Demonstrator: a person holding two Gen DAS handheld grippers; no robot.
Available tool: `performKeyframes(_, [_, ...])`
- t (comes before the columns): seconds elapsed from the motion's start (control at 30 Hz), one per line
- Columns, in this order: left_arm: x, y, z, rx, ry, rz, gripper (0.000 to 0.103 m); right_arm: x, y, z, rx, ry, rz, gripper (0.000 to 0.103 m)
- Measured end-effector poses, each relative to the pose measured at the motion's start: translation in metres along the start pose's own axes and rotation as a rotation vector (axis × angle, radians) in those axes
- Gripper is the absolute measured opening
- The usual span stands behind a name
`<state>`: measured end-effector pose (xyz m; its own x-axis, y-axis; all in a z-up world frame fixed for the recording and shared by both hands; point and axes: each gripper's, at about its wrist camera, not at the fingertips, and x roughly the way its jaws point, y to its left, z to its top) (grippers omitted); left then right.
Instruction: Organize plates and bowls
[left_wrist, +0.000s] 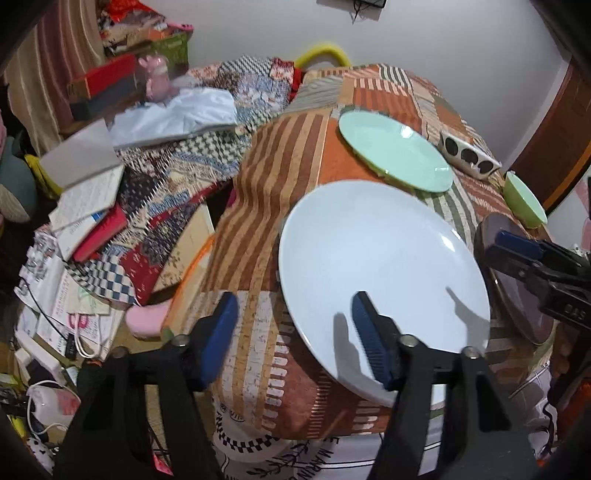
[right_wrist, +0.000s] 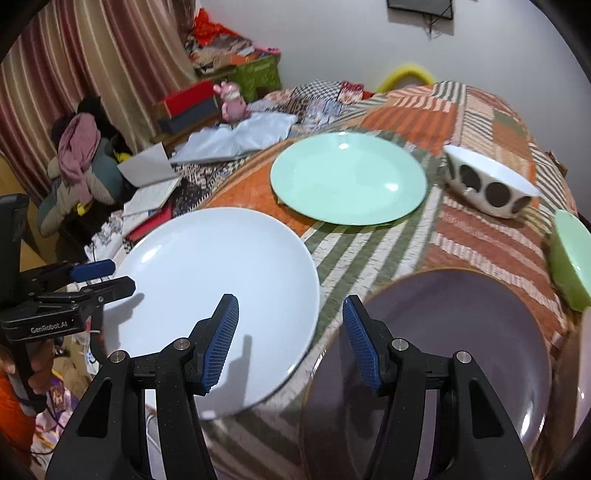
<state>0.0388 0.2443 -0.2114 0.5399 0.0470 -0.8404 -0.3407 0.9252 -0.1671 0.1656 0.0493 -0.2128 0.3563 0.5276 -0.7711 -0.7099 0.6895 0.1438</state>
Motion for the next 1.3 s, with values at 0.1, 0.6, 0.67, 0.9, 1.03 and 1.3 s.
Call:
performKeyframes(0.1, [0.008, 0.001, -0.002, 0.000, 0.022, -0.022, 0.051, 0.010, 0.001, 0.004, -0.017, 0.027, -0.002, 0.054])
performKeyframes(0.6, [0.007, -0.007, -0.006, 0.030, 0.021, -0.087, 0.036, 0.039, -0.001, 0.008, -0.026, 0.154, 0.010, 0.035])
performKeyframes(0.67, [0.005, -0.005, -0.009, 0.023, 0.020, -0.089, 0.037, 0.037, 0.000, 0.007, -0.012, 0.149, 0.011, 0.035])
performKeyframes(0.9, [0.003, 0.006, -0.015, -0.023, 0.023, -0.080, 0.037, 0.035, 0.005, 0.004, 0.004, 0.148, 0.078, 0.035])
performKeyframes(1.03, [0.000, 0.006, -0.018, -0.019, 0.025, -0.087, 0.037, 0.036, 0.009, -0.002, -0.008, 0.156, 0.085, 0.035])
performKeyframes(1.3, [-0.002, 0.001, -0.019, -0.016, 0.017, -0.067, 0.037, 0.034, 0.007, -0.003, 0.016, 0.134, 0.084, 0.035])
